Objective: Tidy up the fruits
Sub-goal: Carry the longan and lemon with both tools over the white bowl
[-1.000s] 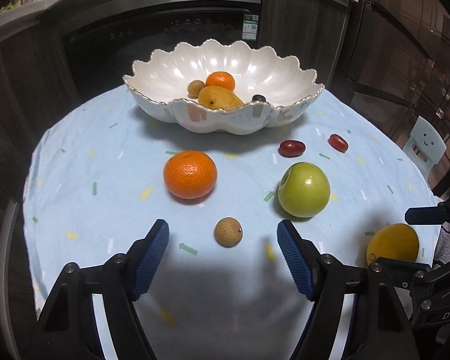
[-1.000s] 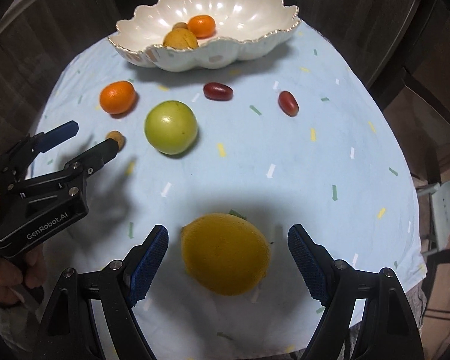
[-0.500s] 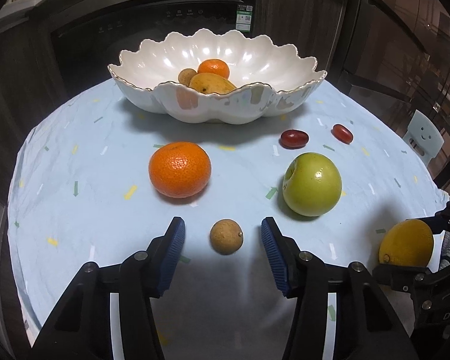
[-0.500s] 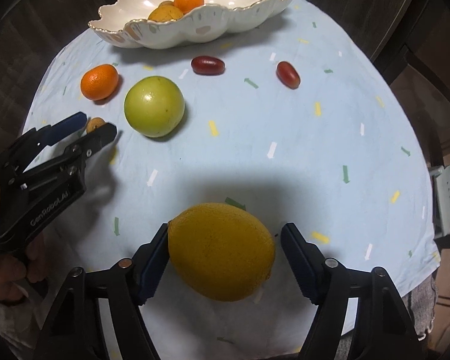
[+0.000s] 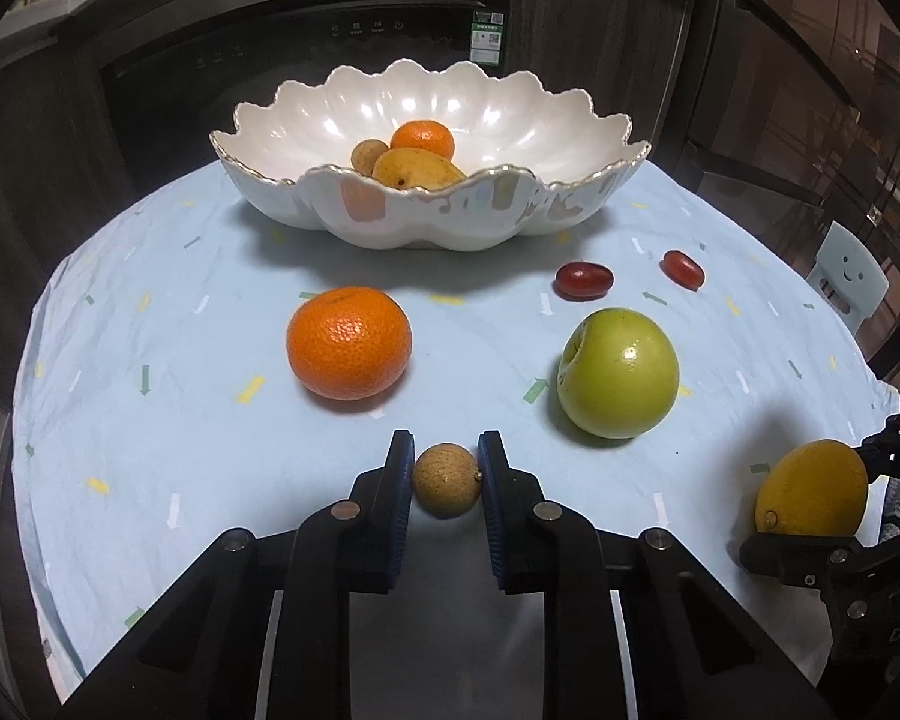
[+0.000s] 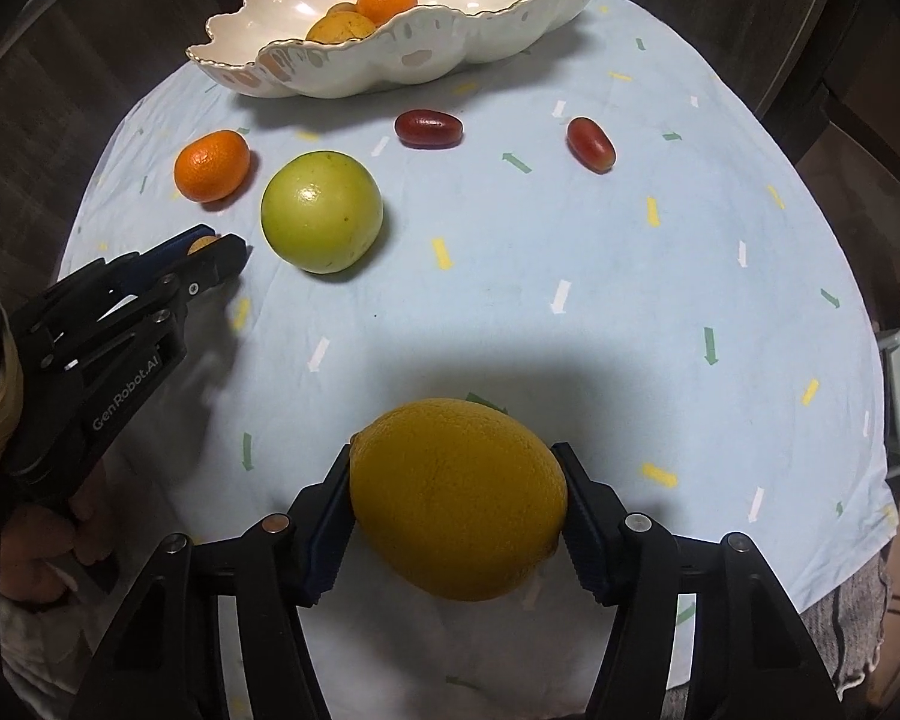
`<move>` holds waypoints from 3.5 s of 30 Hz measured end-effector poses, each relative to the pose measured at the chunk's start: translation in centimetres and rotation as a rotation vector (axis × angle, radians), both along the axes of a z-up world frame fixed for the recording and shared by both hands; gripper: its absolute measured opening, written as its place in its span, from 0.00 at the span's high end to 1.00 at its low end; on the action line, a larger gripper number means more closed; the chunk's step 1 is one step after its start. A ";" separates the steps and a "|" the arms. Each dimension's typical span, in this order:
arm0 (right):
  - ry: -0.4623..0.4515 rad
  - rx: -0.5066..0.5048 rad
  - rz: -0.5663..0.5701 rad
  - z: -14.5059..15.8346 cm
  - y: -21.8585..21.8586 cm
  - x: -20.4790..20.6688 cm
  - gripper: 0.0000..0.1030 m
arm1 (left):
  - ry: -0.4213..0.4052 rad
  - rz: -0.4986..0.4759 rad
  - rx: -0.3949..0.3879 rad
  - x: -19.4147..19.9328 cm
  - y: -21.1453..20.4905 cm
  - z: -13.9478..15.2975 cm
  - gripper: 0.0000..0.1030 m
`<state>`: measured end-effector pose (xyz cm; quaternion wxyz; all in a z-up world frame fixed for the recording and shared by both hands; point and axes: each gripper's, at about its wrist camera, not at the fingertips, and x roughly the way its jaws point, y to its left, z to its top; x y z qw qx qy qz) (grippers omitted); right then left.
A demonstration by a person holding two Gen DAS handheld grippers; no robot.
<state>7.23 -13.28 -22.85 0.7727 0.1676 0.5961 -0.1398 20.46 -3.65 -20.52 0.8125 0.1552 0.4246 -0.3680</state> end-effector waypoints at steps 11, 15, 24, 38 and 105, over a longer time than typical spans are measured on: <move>-0.027 0.011 0.005 0.5 -0.7 -0.6 0.40 | -0.018 0.033 0.021 -0.8 0.7 1.7 0.79; -0.052 0.007 0.016 1.2 -0.7 -0.7 0.41 | -0.023 0.048 0.025 -1.3 0.8 2.4 0.79; -0.109 -0.010 0.052 2.5 -1.0 -0.6 0.41 | -0.030 0.094 0.046 -2.3 1.1 4.0 0.79; -0.249 -0.093 0.147 6.2 -1.6 0.4 0.41 | -0.044 0.246 0.045 -3.2 1.0 7.0 0.79; -0.497 -0.274 0.268 13.4 -12.1 13.6 0.41 | -0.136 0.433 0.043 8.0 -7.7 12.6 0.79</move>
